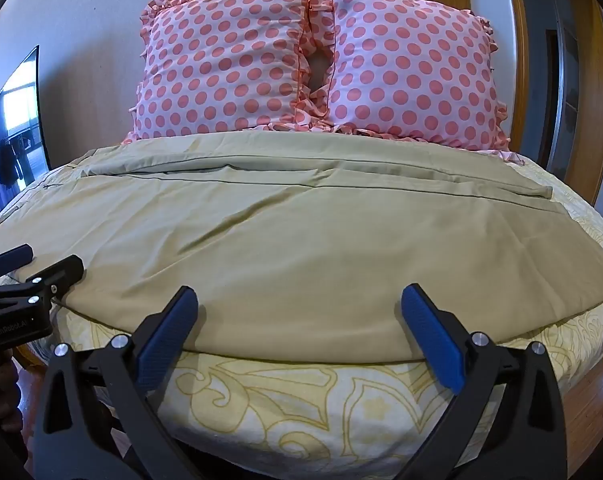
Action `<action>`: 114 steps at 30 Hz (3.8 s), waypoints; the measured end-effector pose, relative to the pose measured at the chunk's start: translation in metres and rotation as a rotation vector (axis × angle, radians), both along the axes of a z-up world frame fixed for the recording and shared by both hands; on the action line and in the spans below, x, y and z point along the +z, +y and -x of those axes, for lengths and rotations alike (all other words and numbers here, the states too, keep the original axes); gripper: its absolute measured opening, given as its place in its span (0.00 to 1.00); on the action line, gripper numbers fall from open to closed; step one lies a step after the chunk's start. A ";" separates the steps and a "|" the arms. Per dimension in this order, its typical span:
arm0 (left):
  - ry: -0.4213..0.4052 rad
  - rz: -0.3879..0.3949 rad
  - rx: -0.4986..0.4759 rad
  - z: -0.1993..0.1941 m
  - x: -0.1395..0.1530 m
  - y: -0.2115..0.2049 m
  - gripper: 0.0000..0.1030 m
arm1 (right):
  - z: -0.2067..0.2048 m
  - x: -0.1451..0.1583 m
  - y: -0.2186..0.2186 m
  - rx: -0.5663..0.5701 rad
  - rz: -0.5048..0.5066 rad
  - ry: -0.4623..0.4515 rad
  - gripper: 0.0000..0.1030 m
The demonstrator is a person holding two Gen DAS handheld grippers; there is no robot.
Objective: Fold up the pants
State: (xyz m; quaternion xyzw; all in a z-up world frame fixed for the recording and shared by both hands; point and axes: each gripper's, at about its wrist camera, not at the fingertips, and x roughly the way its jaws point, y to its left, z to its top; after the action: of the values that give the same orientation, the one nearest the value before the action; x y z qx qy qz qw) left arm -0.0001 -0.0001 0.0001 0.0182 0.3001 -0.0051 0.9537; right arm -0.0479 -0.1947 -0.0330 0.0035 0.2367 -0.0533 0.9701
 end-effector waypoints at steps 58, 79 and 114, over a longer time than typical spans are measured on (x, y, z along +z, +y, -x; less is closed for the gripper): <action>-0.001 0.002 0.000 0.000 0.000 0.000 0.99 | 0.002 0.000 -0.001 0.000 0.001 -0.006 0.98; -0.003 0.002 0.000 0.000 0.000 0.000 0.99 | 0.002 0.001 -0.001 0.000 0.001 -0.009 0.98; -0.045 0.069 0.048 -0.053 0.046 0.028 0.99 | -0.217 0.113 -0.272 -0.587 -0.234 0.177 0.92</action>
State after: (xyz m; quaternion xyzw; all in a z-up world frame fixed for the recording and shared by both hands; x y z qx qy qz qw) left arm 0.0533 0.0279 0.0463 -0.0216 0.2788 0.0078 0.9601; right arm 0.1688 -0.4667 0.0798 0.1785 0.3134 -0.3032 0.8821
